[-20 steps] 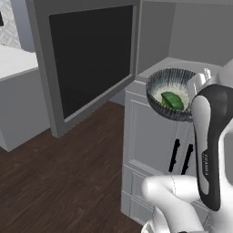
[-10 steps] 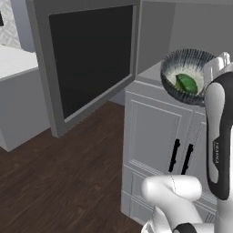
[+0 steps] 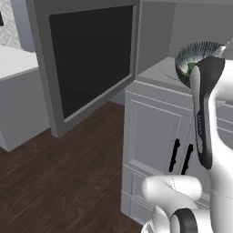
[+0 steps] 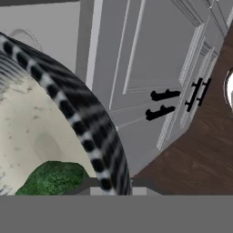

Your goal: Pick the broccoli from the sink and place it in the bowl. Then pick the bowl and place it in the microwave. Then close the microwave door and press the start button.

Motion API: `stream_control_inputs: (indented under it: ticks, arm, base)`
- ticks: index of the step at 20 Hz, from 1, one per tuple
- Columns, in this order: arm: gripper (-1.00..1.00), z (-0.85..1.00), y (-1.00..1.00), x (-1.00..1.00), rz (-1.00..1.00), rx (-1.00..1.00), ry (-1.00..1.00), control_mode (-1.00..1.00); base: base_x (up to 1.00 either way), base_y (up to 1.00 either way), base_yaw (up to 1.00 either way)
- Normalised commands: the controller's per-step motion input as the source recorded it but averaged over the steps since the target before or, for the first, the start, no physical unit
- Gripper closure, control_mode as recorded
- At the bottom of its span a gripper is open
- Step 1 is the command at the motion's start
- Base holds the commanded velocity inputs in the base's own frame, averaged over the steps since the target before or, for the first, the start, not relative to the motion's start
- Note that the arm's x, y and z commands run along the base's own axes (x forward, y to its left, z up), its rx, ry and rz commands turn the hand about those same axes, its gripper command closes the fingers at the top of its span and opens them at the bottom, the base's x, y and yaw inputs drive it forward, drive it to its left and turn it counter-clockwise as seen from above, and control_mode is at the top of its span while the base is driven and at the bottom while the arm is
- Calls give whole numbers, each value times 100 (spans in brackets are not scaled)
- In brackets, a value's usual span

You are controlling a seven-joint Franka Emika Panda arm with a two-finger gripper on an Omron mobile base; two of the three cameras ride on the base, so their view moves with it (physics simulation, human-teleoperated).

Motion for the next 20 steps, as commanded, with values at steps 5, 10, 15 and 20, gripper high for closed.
stream_control_inputs:
  ticks: [5, 10, 15, 20]
  arm:
    - [100, 0, -48, 54, -18, 0, 0, -100]
    - [100, 0, -52, 50, -12, 0, 0, -100]
    - [100, 0, -45, 54, -7, 0, 2, -100]
    - [100, -2, -42, 49, 0, 0, 7, -100]
  base:
    - [0, 0, 0]
    - [0, 0, 0]
    - [0, 0, 0]
    - [0, 0, 0]
